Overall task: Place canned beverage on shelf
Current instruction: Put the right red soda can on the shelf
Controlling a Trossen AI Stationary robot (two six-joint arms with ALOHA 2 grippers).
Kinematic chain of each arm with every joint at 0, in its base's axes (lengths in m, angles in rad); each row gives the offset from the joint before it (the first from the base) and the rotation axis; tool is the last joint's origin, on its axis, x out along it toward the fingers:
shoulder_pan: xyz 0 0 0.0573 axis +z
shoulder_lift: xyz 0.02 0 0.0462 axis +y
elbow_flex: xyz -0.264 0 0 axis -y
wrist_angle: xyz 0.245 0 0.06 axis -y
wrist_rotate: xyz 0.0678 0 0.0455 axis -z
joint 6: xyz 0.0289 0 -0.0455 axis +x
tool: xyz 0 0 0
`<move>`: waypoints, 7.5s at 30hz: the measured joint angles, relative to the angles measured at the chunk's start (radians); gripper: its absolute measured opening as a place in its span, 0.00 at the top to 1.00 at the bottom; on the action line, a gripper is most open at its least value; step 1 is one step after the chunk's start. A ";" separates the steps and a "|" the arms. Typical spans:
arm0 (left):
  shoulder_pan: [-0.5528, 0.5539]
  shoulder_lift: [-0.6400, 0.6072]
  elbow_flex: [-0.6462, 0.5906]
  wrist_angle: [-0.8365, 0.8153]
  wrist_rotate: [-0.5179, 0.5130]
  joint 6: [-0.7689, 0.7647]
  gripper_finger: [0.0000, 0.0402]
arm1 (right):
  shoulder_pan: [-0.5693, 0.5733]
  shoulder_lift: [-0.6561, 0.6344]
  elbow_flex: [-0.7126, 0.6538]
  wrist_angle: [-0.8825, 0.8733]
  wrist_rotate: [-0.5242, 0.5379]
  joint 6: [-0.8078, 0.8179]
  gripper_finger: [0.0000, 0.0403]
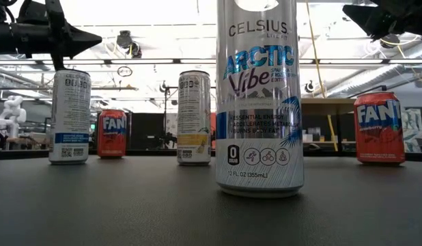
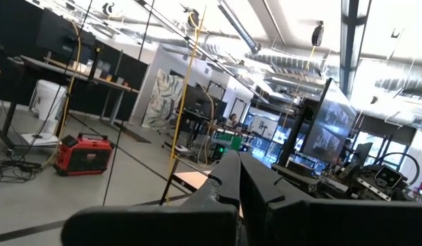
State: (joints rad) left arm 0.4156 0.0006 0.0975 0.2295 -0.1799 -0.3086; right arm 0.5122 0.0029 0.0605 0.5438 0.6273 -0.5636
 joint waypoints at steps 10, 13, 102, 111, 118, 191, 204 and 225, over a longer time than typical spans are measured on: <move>0.000 0.000 0.000 0.000 0.000 0.001 1.00 | 0.000 0.000 0.000 0.001 0.000 -0.001 0.03; 0.000 0.000 0.000 -0.003 0.000 0.001 1.00 | 0.000 0.000 0.000 0.000 0.000 -0.002 0.03; 0.000 0.000 0.000 -0.059 0.070 0.001 1.00 | 0.000 0.000 0.000 0.011 -0.001 0.085 0.03; 0.000 0.000 0.000 -0.059 0.086 0.000 1.00 | 0.000 0.001 0.085 -0.092 0.000 0.096 0.03; 0.000 0.000 0.000 -0.059 0.148 -0.001 1.00 | 0.000 0.056 0.240 -0.381 0.104 0.197 0.03; 0.000 0.373 0.359 -0.431 0.242 0.082 1.00 | -0.001 0.735 0.790 -1.720 -0.099 1.484 0.03; 0.000 0.373 0.358 -0.431 0.240 0.089 1.00 | -0.001 0.802 0.790 -1.859 -0.075 1.670 0.03; 0.000 0.373 0.358 -0.431 0.240 0.080 1.00 | -0.003 0.823 0.727 -1.836 0.000 1.958 0.03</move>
State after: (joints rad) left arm 0.4158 0.3733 0.4553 -0.2012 0.0605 -0.2287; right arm 0.5095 0.8262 0.7876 -1.2918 0.6270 1.3944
